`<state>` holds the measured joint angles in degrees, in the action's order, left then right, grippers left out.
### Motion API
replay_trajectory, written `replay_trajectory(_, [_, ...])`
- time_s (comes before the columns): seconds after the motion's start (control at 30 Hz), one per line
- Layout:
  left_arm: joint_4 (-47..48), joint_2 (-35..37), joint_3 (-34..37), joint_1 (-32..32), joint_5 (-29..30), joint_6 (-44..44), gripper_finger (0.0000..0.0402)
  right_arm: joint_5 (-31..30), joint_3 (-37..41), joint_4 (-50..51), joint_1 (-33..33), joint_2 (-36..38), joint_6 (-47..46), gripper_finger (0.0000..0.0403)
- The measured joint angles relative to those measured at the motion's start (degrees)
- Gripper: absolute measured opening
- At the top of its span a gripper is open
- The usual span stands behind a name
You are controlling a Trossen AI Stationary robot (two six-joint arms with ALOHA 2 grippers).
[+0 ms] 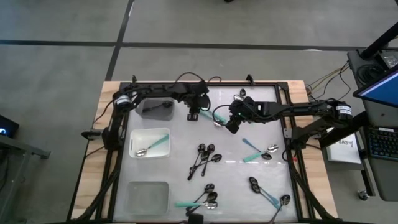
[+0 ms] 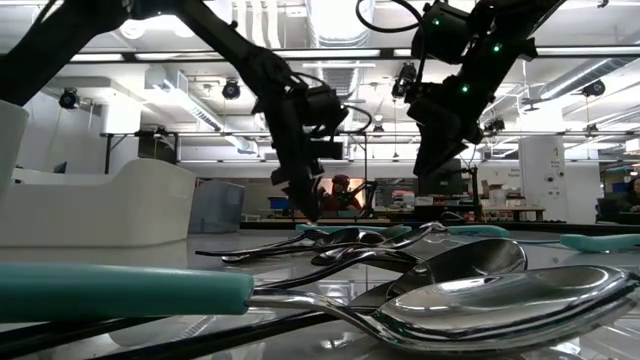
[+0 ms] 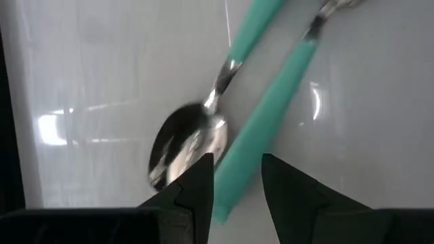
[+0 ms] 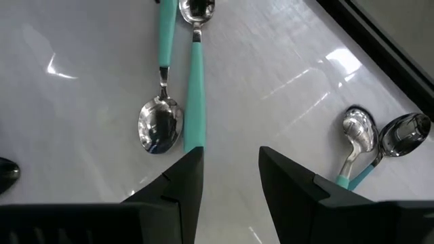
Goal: Sort silverware by color (type)
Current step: Put the light green spoon into the white bin
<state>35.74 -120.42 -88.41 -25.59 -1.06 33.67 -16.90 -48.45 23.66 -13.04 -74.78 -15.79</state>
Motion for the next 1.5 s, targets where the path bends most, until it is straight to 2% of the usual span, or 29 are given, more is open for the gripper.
replay_trajectory(0.47, [0.8,-2.4,0.0,-1.8,-0.2,3.8,0.0106,-1.3,0.0,-0.3,0.0,0.0,0.4,0.0134])
replay_trajectory(0.57, [1.4,-2.4,0.0,-1.8,-0.2,3.5,0.0095,-1.3,0.0,-0.3,0.0,0.0,0.3,0.0134])
replay_trajectory(0.73, [2.0,-2.4,0.0,-1.8,-0.6,2.9,0.0053,-1.3,0.0,-0.4,0.0,0.0,0.4,0.0134])
replay_trajectory(0.97, [3.7,-2.2,0.0,-1.8,-1.7,-1.9,0.0052,-1.3,0.0,-0.3,0.0,0.0,0.7,0.0134])
replay_trajectory(1.13, [4.9,-0.6,0.2,-1.5,-6.2,-4.1,0.0052,-1.3,0.0,-0.4,0.0,0.0,1.0,0.0134])
replay_trajectory(1.3, [6.3,3.1,0.2,-1.5,-6.4,-6.4,0.0052,-1.3,0.0,-0.3,0.0,0.0,1.0,0.0134])
replay_trajectory(1.5, [14.4,7.9,0.5,-1.4,-7.5,-10.2,0.0052,-1.3,0.0,-0.3,0.0,0.0,1.5,0.0134])
